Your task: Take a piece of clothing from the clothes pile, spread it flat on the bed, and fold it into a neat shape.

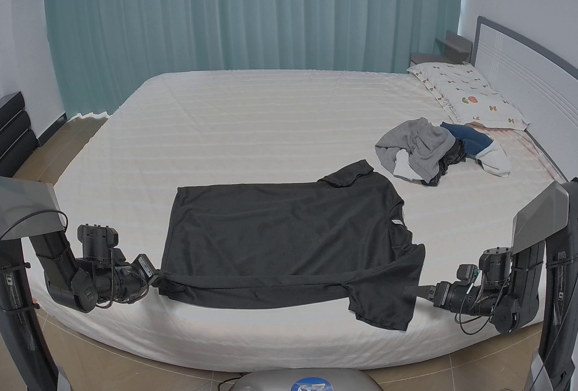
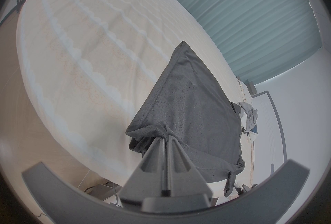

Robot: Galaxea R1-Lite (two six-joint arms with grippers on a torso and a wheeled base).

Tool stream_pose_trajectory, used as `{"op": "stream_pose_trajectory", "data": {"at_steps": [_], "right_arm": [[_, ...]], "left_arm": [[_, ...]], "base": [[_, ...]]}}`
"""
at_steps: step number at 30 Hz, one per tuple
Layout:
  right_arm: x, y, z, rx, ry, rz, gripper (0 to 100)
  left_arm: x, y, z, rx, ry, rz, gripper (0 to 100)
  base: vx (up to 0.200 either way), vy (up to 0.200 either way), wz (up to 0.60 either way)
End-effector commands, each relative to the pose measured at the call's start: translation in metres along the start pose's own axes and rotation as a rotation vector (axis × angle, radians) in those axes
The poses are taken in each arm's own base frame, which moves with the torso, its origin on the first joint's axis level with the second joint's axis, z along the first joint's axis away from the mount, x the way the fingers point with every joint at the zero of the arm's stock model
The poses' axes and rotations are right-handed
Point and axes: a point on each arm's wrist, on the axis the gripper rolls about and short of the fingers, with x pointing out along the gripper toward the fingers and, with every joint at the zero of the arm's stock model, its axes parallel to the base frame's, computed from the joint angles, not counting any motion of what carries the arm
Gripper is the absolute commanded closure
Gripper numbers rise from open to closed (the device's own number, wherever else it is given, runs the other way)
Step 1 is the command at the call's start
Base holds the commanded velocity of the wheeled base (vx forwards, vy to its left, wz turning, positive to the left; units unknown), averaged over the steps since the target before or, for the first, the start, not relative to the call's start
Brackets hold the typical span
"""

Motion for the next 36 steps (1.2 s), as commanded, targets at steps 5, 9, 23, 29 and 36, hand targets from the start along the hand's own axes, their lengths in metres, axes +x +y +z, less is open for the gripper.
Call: {"op": "stream_pose_trajectory", "data": {"at_steps": [5,9,23,29,36], "right_arm": [[0.019,0.005,0.000,-0.033,0.002,0.028,0],[0.028,0.008,0.004,-0.056,-0.018,0.039,0],[-0.014,-0.001,-0.006,0.024,0.011,-0.038,100],[-0.050,0.005,-0.006,0.057,0.023,0.011,100],[-0.064,0.006,-0.017,0.010,0.066,-0.004,100]], "left_arm": [[0.000,0.000,0.000,0.000,0.000,0.000,100],[0.000,0.000,0.000,0.000,0.000,0.000,100],[-0.003,0.001,-0.001,-0.003,0.004,-0.002,100],[-0.025,-0.006,-0.003,0.062,-0.025,-0.007,100],[-0.040,0.005,-0.014,0.194,-0.055,0.114,100]], "base": [[0.000,0.000,0.00],[0.000,0.000,0.00],[0.000,0.000,0.00],[0.000,0.000,0.00],[0.000,0.000,0.00]]}}
